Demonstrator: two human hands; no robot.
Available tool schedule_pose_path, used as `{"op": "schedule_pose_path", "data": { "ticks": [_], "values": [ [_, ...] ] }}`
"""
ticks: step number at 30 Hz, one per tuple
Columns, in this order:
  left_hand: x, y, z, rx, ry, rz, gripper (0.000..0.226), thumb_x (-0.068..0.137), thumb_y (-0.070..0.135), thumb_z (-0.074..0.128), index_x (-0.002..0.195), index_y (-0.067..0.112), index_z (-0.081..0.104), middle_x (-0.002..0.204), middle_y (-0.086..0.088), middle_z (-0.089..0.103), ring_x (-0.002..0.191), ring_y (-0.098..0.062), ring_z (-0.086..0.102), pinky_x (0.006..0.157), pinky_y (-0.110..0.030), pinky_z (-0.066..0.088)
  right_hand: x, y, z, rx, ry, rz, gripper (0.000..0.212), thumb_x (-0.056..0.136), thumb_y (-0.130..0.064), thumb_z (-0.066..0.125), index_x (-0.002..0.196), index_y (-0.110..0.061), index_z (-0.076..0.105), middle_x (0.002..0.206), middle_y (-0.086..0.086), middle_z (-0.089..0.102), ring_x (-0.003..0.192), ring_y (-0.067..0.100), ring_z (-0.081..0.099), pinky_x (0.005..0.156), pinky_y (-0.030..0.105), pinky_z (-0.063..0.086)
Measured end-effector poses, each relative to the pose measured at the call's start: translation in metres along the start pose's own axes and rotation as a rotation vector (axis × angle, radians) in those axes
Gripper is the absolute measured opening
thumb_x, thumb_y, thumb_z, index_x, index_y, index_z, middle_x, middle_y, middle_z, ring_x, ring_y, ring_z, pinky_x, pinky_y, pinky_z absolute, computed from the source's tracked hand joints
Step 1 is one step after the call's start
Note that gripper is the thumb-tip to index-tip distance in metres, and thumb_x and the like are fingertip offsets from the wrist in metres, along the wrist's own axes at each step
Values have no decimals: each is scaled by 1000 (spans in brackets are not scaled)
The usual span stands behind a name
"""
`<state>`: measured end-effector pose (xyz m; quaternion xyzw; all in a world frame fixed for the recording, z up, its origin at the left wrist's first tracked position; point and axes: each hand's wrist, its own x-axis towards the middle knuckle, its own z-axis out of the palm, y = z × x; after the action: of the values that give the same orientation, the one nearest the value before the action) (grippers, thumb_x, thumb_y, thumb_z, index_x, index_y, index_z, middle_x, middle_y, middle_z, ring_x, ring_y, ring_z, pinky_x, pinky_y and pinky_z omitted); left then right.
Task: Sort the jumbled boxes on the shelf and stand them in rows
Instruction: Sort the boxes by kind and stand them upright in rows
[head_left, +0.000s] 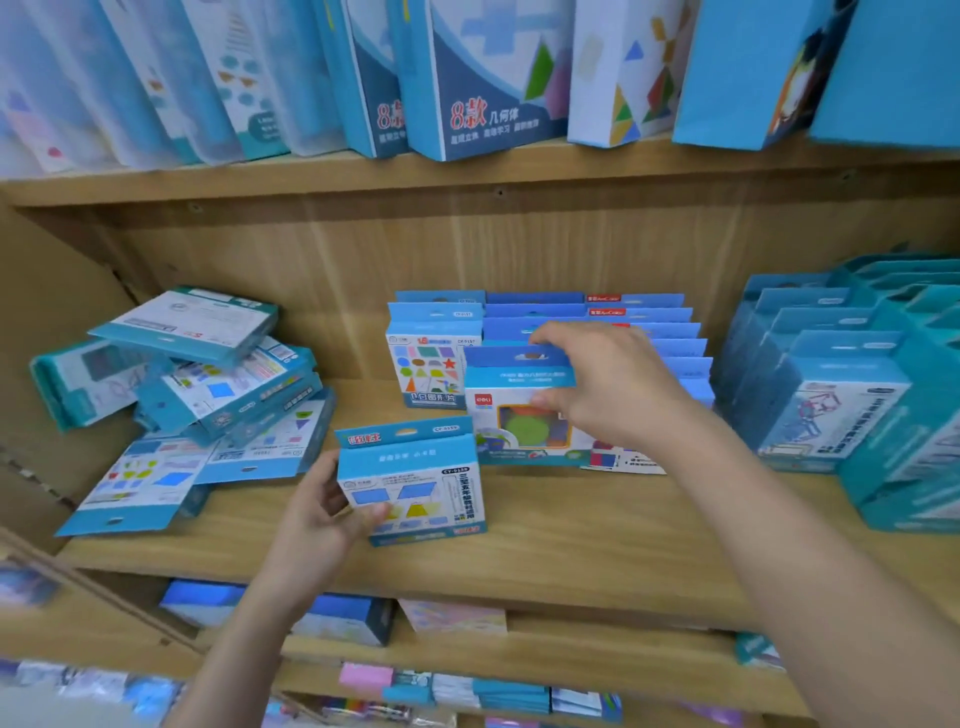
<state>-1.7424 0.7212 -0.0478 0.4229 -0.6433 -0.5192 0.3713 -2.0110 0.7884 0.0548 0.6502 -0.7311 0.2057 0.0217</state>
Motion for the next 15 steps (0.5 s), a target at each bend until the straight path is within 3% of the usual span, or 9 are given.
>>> {"op": "schedule_pose_path", "data": {
  "ticks": [8,15],
  "values": [
    [8,4,-2,-23,-72,5,45,74,-7,70,112,14,56,104,0,72,97,-14,67,76,-24,55,27,2,43,-191,-20,-81,35,85,-40,64,115,-26,53,113,-5,64,109,18,49,85,38,23],
    [16,7,21,23,-187,5,50,75,-7,72,113,19,53,103,4,71,99,-9,66,76,-20,54,32,13,40,-305,-3,-99,56,84,-44,64,134,-32,42,127,-6,45,125,18,29,93,42,21]
  ]
}}
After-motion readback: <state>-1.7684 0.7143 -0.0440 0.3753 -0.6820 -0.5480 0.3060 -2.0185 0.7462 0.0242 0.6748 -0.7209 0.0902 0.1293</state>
